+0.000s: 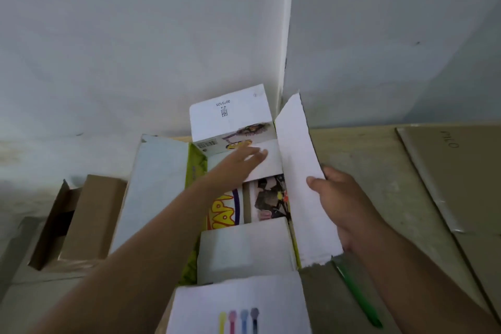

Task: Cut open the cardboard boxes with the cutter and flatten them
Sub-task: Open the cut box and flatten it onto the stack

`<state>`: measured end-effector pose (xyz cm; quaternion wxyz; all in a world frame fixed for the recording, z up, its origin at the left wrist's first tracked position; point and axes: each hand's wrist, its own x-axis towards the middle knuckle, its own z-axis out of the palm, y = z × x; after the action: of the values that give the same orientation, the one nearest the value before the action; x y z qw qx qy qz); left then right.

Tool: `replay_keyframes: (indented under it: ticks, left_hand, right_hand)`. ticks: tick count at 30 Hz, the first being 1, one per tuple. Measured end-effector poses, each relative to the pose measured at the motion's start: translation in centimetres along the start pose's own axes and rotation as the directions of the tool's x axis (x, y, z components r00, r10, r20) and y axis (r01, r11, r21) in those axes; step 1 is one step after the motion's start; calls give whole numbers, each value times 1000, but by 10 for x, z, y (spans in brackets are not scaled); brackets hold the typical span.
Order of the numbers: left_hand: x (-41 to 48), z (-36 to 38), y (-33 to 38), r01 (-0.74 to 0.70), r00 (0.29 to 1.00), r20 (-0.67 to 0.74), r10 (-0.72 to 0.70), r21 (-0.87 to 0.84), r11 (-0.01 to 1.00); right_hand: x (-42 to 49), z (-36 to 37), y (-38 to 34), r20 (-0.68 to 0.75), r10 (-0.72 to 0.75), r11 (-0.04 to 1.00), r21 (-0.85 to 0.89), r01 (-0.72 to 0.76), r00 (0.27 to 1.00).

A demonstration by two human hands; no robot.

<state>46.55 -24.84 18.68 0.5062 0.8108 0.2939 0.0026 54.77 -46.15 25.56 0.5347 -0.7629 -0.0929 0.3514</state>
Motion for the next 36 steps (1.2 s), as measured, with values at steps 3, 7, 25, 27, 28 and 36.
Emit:
replay_keyframes:
  ticks: [3, 7, 25, 27, 28, 36]
  left_hand:
    - [-44, 8, 39, -32, 999, 7, 38, -363, 931]
    - [-84, -7, 70, -83, 997, -50, 66, -619, 781]
    - [-154, -68, 30, -247, 935, -354, -3, -659, 710]
    - [-154, -73, 23, -258, 930, -367, 3, -649, 716]
    - [-155, -76, 20, -251, 927, -374, -12, -644, 723]
    - [-168, -83, 23, -227, 924, -382, -1, -553, 801]
  right_hand:
    - [-15, 15, -30, 84, -48, 996, 75, 42, 995]
    - [-41, 38, -63, 290, -154, 959, 272, 73, 945]
    - [-73, 80, 8, -1, 104, 993, 50, -104, 995]
    - [-81, 82, 21, 112, 237, 964, 97, -248, 965]
    - [-80, 83, 28, 136, 267, 947, 148, -286, 954]
    - [-79, 76, 3, 179, -112, 882, 471, 15, 977]
